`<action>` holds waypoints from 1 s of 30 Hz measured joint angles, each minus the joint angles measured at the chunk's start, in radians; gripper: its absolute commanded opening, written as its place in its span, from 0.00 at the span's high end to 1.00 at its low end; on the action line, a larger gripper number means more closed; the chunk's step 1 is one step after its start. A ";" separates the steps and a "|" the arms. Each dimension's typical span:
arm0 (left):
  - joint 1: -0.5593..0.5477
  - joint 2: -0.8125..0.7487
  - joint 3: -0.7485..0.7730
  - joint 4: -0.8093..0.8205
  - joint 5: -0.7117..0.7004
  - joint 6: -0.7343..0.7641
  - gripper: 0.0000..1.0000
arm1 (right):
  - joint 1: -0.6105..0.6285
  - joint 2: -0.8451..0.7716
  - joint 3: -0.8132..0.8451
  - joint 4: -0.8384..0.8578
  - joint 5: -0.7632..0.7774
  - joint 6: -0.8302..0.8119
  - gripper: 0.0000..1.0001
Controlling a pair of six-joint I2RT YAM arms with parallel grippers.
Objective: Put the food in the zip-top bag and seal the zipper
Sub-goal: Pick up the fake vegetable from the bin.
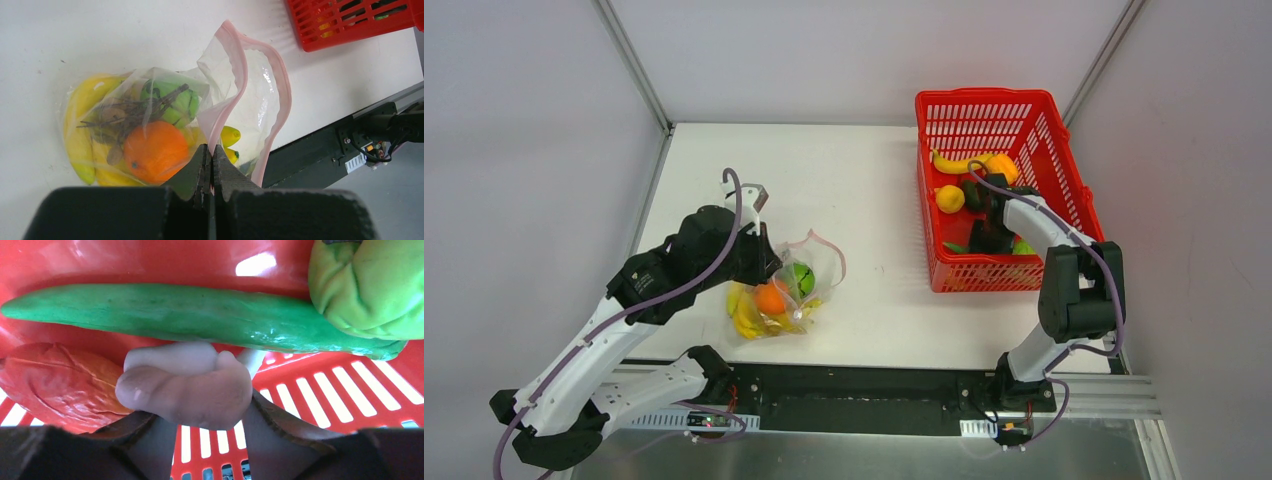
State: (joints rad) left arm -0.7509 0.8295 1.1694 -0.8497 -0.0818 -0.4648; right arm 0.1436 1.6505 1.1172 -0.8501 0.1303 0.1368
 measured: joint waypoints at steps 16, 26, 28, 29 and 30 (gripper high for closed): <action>0.000 0.000 0.000 0.000 0.000 -0.007 1.00 | -0.006 -0.014 -0.014 0.065 -0.051 -0.013 0.77; 0.000 0.000 0.000 0.000 0.000 -0.015 1.00 | -0.039 -0.030 -0.018 0.140 -0.149 0.040 0.55; 0.000 0.000 0.000 0.000 0.000 -0.015 1.00 | -0.044 -0.030 -0.018 0.144 -0.156 0.043 0.51; 0.000 0.001 0.000 0.000 0.000 -0.015 1.00 | -0.044 -0.030 -0.018 0.145 -0.158 0.043 0.48; 0.000 0.001 0.000 0.000 0.000 -0.015 1.00 | -0.045 -0.030 -0.018 0.147 -0.158 0.042 0.46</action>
State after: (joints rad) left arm -0.7509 0.8307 1.1694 -0.8501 -0.0822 -0.4801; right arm 0.0986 1.6207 1.0988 -0.7033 -0.0277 0.1791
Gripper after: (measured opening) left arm 0.009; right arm 0.481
